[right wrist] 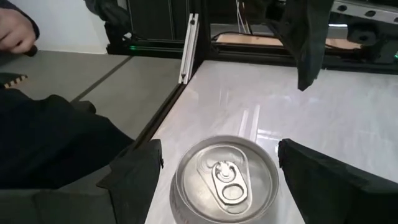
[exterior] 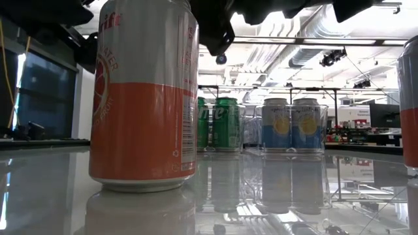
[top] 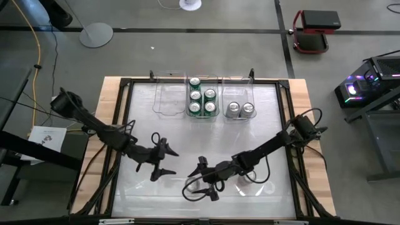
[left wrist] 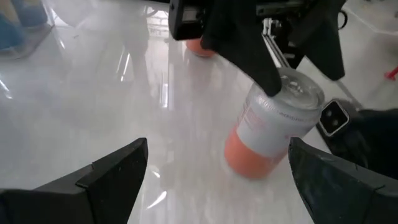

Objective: Sort soda cans
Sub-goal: Put the orange-white soda can into the left transparent bin

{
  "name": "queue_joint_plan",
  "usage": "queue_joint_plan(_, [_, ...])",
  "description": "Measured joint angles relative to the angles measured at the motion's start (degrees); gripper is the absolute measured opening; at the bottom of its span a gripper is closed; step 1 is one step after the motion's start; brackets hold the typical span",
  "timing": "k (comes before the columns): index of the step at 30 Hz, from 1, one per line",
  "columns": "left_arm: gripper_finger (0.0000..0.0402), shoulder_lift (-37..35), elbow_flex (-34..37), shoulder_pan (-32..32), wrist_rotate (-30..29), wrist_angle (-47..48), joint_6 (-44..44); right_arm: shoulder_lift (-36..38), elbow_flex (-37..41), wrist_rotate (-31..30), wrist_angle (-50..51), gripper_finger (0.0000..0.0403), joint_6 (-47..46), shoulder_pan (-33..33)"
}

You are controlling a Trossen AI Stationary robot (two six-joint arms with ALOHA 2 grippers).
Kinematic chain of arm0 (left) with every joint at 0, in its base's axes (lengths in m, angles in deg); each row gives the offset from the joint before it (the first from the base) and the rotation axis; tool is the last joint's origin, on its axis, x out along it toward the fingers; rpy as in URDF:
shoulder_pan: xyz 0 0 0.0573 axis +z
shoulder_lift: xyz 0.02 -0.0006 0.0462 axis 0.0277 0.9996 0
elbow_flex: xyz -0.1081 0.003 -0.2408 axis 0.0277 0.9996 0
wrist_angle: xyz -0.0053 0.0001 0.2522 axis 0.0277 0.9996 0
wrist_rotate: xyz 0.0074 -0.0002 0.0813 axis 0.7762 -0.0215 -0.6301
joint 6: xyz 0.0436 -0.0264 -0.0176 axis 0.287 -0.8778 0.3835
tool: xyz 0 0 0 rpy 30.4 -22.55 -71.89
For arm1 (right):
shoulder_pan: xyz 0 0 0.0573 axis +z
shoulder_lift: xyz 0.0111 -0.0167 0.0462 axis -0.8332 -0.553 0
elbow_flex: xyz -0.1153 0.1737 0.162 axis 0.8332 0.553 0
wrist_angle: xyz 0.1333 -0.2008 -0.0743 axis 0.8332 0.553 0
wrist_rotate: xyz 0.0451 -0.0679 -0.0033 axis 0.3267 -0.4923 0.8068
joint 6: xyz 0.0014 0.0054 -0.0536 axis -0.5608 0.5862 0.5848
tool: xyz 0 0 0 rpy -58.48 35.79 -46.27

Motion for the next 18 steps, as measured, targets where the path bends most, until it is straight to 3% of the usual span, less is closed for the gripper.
queue_joint_plan(7, [0.0365, 3.8, 0.0, 0.0, 0.0, -5.1, -0.5, -0.2, 0.0, 0.0, 1.8, 0.0312, 0.0, 0.0])
queue_joint_plan(18, [0.0365, 4.6, 0.0, 0.1, 0.0, -5.2, -0.5, -2.2, 0.0, 0.3, 0.1, 0.0312, 2.9, -0.2])
